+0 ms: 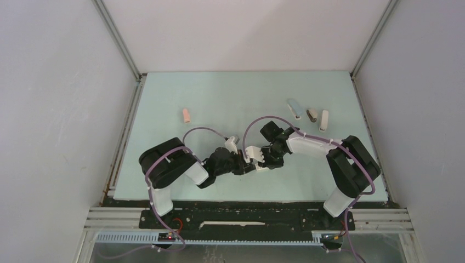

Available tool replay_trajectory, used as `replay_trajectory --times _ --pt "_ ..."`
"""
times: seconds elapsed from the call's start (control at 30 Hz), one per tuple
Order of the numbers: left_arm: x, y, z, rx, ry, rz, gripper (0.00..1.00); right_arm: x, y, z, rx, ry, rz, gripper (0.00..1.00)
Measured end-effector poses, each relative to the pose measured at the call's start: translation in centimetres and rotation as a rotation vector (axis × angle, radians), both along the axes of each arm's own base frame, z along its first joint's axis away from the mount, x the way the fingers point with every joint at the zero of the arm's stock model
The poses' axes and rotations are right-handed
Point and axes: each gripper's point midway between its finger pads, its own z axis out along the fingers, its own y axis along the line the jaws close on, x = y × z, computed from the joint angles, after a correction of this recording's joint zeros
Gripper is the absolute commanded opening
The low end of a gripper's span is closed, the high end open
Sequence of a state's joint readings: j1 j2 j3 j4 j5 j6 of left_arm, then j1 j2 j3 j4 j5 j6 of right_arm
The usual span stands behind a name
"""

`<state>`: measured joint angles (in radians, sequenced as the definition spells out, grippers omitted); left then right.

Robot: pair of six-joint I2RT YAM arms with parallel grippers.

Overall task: Unload the staples from the stapler
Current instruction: Close the staple box at the center of the board.

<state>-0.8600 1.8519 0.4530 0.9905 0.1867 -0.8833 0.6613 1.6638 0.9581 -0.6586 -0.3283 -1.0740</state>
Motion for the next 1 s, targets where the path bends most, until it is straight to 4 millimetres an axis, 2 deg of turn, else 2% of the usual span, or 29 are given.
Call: replay_trajectory --times 0.3,0.57,0.73,0.8,1.0 --pt "0.2 0.2 0.0 0.004 0.0 0.008 0.11 0.5 -0.4 0.0 0.008 0.002 -0.026 0.27" --pt "-0.2 3.2 0.4 0.043 -0.022 0.046 0.15 1.3 -1.6 0.2 0.041 0.032 -0.08 0.27" --pt "-0.3 3.7 1.1 0.045 -0.05 0.047 0.16 1.2 -1.8 0.2 0.041 0.034 -0.073 0.3" --pt "-0.3 3.8 1.1 0.046 -0.051 0.043 0.16 1.3 -1.8 0.2 0.042 0.033 -0.07 0.28" --pt "-0.5 3.6 0.5 0.045 -0.043 0.031 0.16 1.7 -2.0 0.2 0.046 0.025 -0.088 0.13"
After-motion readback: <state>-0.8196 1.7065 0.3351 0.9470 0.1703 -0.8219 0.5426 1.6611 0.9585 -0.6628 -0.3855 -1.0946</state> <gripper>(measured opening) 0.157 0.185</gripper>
